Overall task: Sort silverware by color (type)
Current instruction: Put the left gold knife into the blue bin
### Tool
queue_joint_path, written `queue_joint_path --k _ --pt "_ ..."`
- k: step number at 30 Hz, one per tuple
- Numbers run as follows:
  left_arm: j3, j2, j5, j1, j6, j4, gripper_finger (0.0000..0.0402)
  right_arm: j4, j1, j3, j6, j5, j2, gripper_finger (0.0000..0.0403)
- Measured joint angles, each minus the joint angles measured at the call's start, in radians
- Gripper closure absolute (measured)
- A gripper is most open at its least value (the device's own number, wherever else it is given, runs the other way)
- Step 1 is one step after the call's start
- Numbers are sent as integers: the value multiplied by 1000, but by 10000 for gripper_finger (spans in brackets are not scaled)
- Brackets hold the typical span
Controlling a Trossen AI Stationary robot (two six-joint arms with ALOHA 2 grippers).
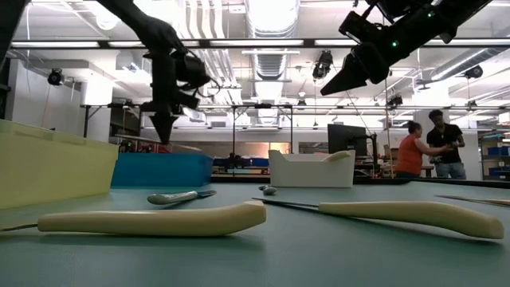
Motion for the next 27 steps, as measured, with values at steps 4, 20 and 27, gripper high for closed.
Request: queue_joint_path --k 4,20,27 --pt "0 21 0 26 15 6 401 1 0 0 -1 0 0 337" --pt "0 75 26 51 -24 50 401 11 -9 0 0 2 0 337" --pt "0 99 27 53 -26 72 401 11 -10 0 0 1 0 337"
